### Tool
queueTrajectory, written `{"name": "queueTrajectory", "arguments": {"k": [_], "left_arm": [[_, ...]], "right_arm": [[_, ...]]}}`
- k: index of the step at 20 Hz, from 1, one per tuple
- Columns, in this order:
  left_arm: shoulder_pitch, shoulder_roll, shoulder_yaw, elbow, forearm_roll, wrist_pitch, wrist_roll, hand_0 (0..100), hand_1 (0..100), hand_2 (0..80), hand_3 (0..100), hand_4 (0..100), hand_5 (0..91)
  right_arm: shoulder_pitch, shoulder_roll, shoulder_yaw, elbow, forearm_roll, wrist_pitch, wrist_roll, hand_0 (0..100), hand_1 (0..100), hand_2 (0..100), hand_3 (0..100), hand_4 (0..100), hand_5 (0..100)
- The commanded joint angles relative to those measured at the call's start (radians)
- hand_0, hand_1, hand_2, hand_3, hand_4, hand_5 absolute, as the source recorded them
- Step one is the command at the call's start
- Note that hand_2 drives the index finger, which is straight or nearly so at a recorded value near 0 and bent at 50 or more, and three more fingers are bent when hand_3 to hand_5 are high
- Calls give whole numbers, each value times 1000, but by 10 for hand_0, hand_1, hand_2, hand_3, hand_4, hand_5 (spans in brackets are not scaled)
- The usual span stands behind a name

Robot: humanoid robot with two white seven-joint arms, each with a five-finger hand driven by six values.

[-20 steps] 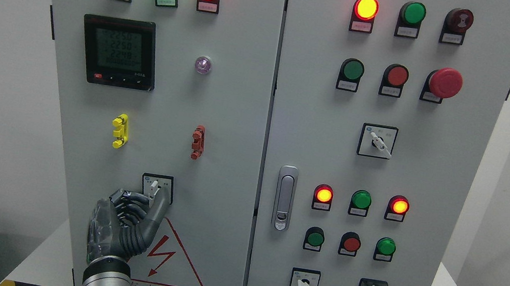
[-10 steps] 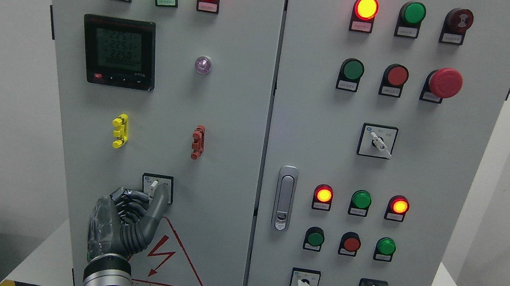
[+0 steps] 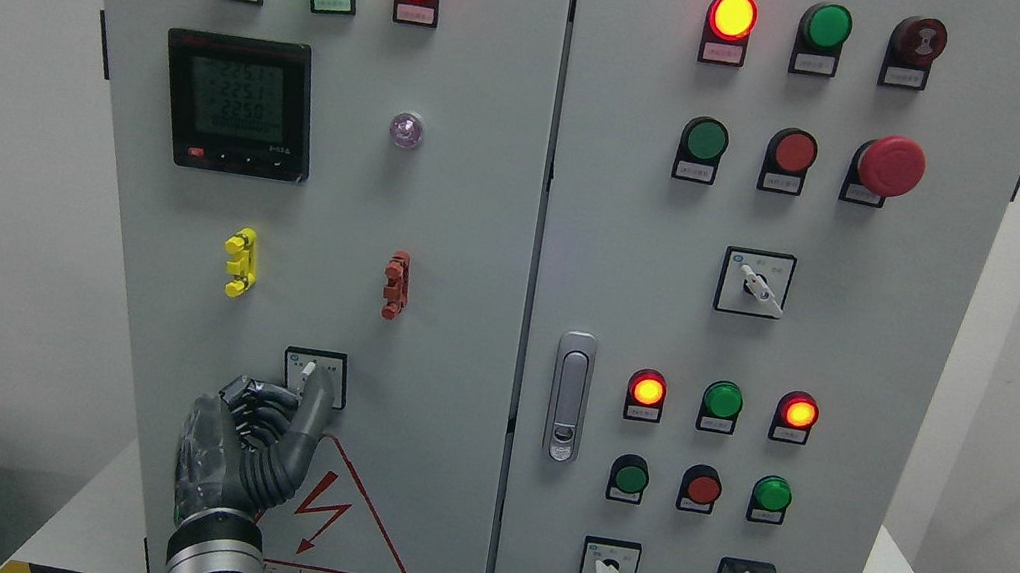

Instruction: Turn on light switch 1

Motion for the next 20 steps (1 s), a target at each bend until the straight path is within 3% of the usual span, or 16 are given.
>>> {"name": "queueTrajectory", "arguments": {"k": [1,20], "left_arm": [[0,0,-2,0,0,4,0,219,433,615,866,862,819],[0,0,-2,0,9,4,-1,292,370,619,867,864,819]], "right_arm": [[0,0,20,0,-26,0,1,120,389,0,0,0,0],[0,0,20,0,-26,0,1,120,389,0,0,0,0]]}}
